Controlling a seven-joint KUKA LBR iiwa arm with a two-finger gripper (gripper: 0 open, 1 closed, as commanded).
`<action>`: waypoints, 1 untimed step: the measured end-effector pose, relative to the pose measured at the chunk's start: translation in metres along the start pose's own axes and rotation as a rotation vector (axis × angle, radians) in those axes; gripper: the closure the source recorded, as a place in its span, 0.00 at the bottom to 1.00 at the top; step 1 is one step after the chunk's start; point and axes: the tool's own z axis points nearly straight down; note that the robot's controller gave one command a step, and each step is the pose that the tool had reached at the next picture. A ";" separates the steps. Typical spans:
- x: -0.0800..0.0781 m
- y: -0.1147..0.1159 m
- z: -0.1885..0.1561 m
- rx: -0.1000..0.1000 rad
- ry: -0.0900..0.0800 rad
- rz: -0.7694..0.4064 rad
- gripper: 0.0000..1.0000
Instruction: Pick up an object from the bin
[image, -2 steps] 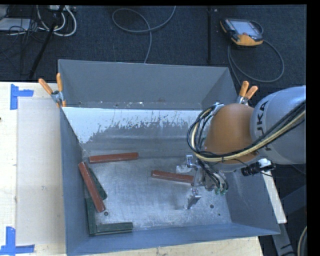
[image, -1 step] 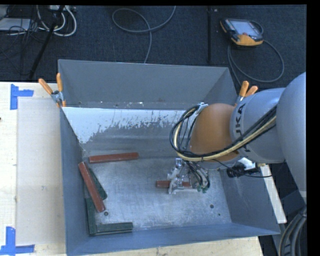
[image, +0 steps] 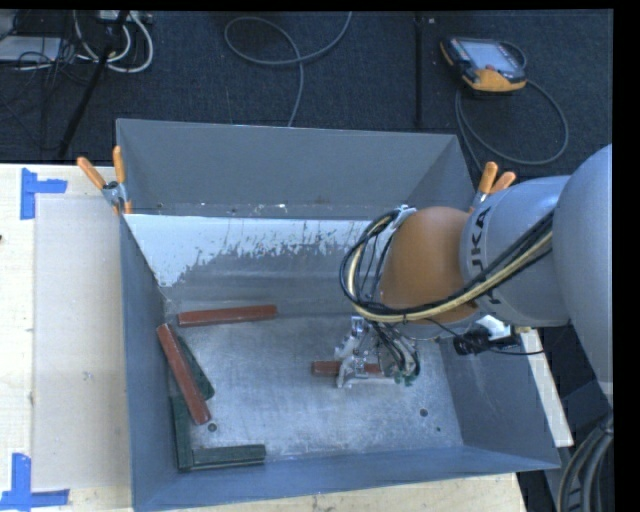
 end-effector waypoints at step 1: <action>-0.029 -0.012 -0.175 0.000 0.005 0.035 1.00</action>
Offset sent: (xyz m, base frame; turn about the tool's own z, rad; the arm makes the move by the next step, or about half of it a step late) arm 0.0000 0.0000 0.0000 0.0000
